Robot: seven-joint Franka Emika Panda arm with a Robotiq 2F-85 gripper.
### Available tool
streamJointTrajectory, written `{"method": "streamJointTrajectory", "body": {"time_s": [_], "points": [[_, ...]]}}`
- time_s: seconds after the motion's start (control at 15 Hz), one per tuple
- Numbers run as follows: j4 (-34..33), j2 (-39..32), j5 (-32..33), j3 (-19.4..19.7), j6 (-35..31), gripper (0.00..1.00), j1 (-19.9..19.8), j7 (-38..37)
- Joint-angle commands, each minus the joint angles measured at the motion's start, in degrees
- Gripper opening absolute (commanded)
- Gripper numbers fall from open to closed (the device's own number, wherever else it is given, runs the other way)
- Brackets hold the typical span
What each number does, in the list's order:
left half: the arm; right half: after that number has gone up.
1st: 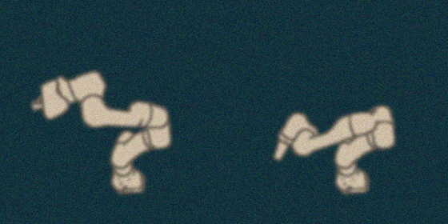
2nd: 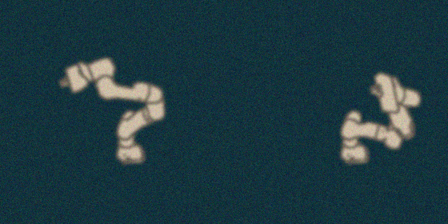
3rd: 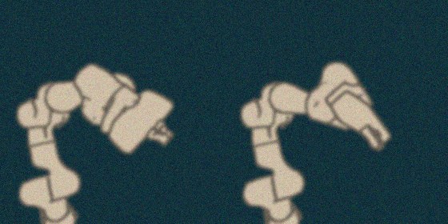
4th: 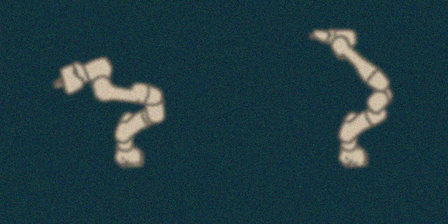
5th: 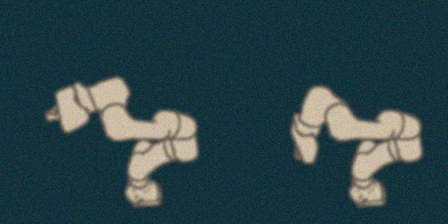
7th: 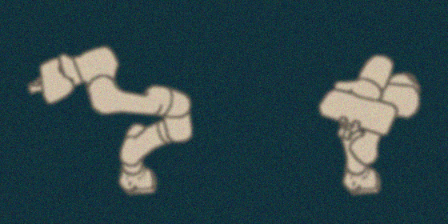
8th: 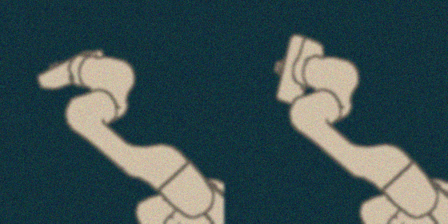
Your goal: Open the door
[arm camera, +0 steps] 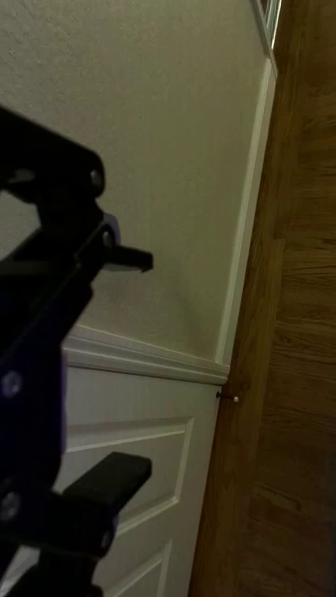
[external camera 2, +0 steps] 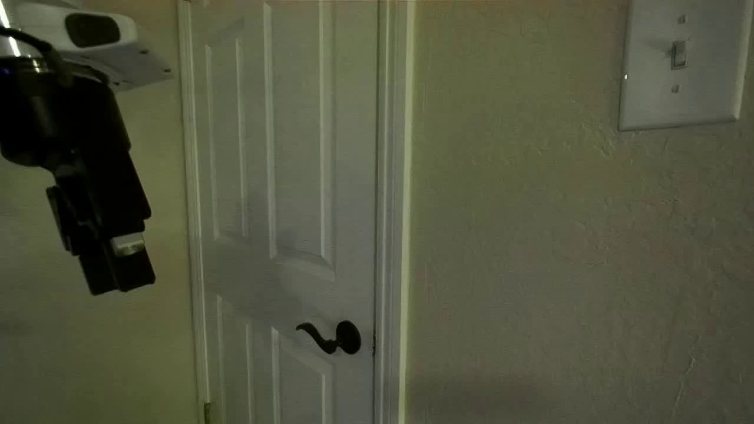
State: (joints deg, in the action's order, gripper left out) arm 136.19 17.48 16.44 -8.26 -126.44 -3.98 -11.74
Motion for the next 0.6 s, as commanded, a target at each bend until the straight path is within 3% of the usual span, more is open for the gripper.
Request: {"method": "streamJointTrajectory", "body": {"time_s": [0.0,0.53], "points": [[-0.13,-0.06,0.37,1.1,0.26,1.0,1.2,-0.28],[-0.82,-1.8,-1.64,1.14,0.4,1.0,1.77,-1.27]]}}
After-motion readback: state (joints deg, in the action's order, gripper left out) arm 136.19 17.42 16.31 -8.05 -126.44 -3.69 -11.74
